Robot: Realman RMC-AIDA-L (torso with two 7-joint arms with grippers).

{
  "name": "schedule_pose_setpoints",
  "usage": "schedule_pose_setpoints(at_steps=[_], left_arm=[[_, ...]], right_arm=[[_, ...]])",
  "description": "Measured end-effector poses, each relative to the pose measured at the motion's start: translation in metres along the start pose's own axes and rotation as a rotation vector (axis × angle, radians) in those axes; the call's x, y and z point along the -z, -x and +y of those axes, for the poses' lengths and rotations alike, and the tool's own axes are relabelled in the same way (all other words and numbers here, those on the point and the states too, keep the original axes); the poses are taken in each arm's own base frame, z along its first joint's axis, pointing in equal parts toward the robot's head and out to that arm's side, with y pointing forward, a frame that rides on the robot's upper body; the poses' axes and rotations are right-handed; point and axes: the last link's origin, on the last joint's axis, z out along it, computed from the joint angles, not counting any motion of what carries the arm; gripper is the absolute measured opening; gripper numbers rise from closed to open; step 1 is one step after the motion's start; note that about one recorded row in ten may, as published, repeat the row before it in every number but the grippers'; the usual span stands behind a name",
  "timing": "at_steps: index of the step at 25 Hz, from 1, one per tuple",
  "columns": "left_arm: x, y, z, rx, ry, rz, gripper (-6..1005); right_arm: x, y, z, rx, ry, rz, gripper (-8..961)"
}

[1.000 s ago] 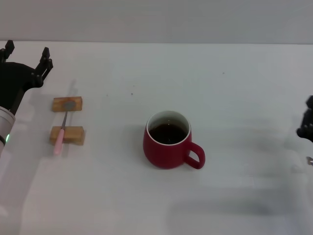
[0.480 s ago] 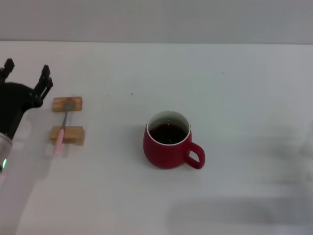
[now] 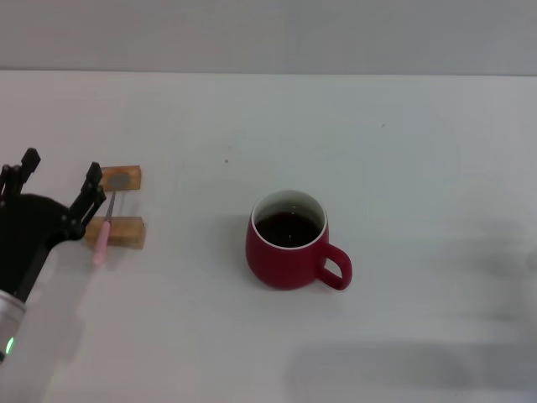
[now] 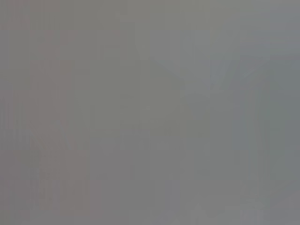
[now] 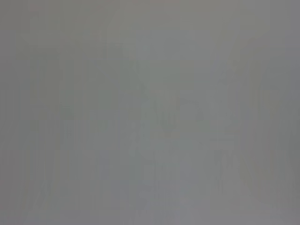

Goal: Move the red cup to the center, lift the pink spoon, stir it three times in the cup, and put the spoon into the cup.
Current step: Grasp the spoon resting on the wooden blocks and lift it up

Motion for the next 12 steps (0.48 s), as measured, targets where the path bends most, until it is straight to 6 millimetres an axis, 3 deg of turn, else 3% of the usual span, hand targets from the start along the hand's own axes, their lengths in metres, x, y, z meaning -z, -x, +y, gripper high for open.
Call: schedule_pose_setpoints(at_steps=[12], left_arm=[[0.027,0.01,0.017,0.019,0.053,-0.04,834]], right_arm=[[-0.002,-0.001,0.002,0.008,0.021,0.011,-1]])
